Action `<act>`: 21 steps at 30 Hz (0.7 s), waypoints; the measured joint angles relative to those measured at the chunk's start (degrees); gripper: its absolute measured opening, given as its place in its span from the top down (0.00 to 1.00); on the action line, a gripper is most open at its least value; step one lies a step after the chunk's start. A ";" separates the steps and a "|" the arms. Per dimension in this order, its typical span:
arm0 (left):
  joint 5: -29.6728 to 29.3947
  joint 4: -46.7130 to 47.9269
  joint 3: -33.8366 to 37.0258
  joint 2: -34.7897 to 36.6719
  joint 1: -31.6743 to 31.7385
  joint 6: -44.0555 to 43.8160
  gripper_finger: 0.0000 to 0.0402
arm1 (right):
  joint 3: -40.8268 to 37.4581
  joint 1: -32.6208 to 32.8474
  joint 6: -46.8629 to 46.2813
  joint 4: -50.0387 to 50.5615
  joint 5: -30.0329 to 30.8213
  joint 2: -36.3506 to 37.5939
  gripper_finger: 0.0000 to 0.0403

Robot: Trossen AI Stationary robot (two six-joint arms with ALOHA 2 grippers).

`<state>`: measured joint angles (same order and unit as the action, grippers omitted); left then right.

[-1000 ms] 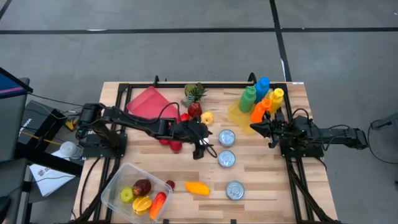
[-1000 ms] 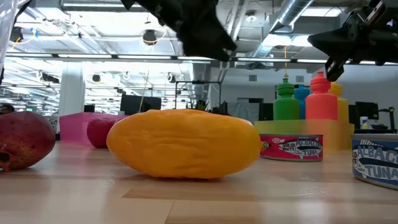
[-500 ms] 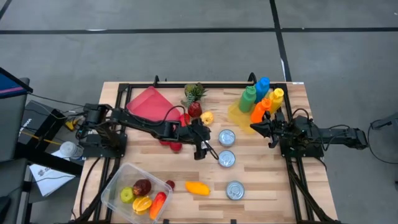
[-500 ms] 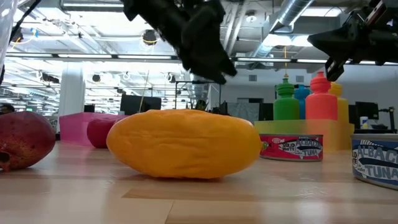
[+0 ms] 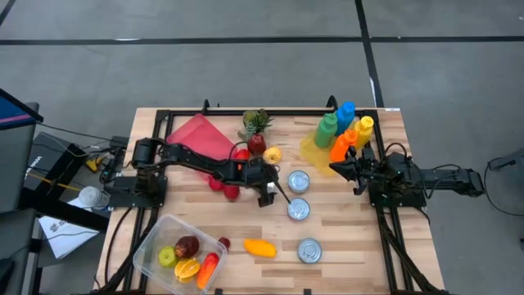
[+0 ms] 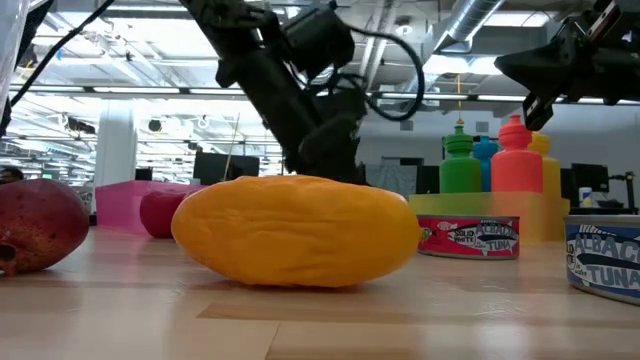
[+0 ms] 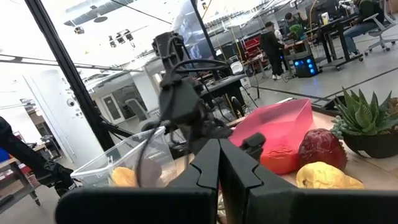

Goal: Pick & Place Food Item
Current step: Put the blue pink tuna can into the pink bin

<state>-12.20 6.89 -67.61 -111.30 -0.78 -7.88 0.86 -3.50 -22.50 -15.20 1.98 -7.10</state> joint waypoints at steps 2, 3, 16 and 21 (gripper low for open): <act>-0.10 1.49 -0.02 -0.05 0.68 -0.14 0.01 | -0.02 0.01 0.00 0.00 0.00 0.01 1.00; -0.10 2.56 -0.02 -0.07 0.96 -0.45 0.01 | -0.02 -0.01 0.00 0.00 0.00 0.01 1.00; -0.41 9.06 -0.35 -0.58 0.75 -1.25 0.05 | -0.01 -0.01 0.00 0.02 0.00 -0.01 1.00; -0.67 10.43 -0.31 -0.64 0.75 -1.32 0.11 | -0.01 0.01 0.00 -0.01 -0.02 0.00 1.00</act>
<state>-12.86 17.31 -67.92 -111.94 -0.03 -9.21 0.86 -3.49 -22.50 -15.21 1.96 -7.10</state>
